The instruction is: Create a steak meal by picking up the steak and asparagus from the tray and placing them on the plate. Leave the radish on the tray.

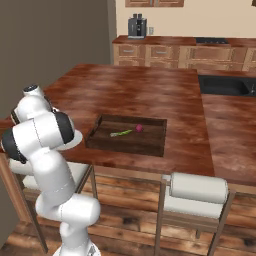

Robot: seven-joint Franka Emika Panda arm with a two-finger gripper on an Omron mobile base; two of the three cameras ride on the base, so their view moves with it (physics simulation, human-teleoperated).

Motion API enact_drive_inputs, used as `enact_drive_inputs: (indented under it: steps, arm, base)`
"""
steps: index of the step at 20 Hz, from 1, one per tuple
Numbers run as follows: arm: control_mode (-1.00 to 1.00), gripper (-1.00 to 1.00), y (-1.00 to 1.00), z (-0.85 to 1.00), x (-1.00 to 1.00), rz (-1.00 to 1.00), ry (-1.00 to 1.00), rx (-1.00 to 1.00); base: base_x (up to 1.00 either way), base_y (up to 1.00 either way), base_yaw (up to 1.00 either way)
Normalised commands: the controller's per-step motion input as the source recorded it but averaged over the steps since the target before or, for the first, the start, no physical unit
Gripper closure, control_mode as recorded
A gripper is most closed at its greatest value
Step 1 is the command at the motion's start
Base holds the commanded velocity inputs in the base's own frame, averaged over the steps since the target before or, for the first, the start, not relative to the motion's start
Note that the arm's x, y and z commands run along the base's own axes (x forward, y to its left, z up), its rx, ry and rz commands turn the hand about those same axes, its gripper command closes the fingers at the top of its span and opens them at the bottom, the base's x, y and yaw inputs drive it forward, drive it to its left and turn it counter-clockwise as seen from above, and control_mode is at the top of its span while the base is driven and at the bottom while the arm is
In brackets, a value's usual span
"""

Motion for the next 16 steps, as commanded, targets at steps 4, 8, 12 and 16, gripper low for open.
enact_drive_inputs:
  steps: [4, 8, 12, 16]
  arm:
    - [-1.00, 1.00, 0.33, -0.37, 0.38, 0.00, 0.03, -0.03]
    - [-1.00, 1.00, 0.15, -0.36, 0.42, 0.00, 0.02, 0.00]
    - [-1.00, 1.00, 0.01, -0.37, 0.39, 0.00, 0.02, 0.00]
    - [-1.00, 1.00, 0.00, -0.36, 0.30, 0.00, 0.01, 0.00]
  base:
    - [0.00, 0.00, 0.00]
    - [0.00, 0.00, 0.00]
    - [0.00, 0.00, 0.00]
    - [0.00, 0.00, 0.00]
